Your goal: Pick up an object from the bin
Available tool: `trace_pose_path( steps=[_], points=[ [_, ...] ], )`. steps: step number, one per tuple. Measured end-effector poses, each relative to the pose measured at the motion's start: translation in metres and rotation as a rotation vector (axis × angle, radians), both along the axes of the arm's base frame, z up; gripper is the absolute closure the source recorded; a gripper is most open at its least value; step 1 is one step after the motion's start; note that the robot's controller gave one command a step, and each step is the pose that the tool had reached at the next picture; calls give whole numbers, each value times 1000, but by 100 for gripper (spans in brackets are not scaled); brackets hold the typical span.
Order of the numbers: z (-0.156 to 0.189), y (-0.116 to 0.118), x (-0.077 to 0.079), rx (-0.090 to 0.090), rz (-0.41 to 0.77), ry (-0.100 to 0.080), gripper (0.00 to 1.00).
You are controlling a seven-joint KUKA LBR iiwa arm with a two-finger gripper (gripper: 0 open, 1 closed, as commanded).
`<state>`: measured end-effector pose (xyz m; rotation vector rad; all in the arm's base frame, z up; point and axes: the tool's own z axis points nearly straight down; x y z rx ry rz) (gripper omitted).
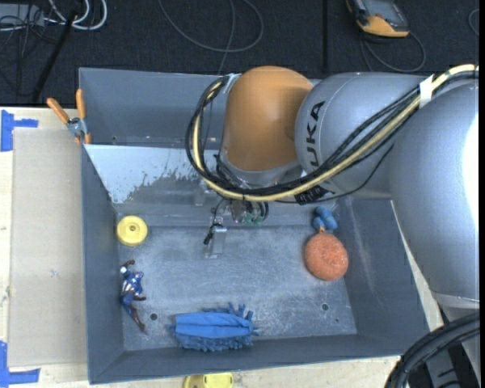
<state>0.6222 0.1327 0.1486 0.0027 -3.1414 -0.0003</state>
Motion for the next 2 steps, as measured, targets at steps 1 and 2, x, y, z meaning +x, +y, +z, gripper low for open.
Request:
trace_pose_path(
  steps=[1, 2],
  points=[
    [5, -35, -7, 1, 84, 1, 0],
    [8, -77, -35, 0, 142, 1, 0]
  ],
)
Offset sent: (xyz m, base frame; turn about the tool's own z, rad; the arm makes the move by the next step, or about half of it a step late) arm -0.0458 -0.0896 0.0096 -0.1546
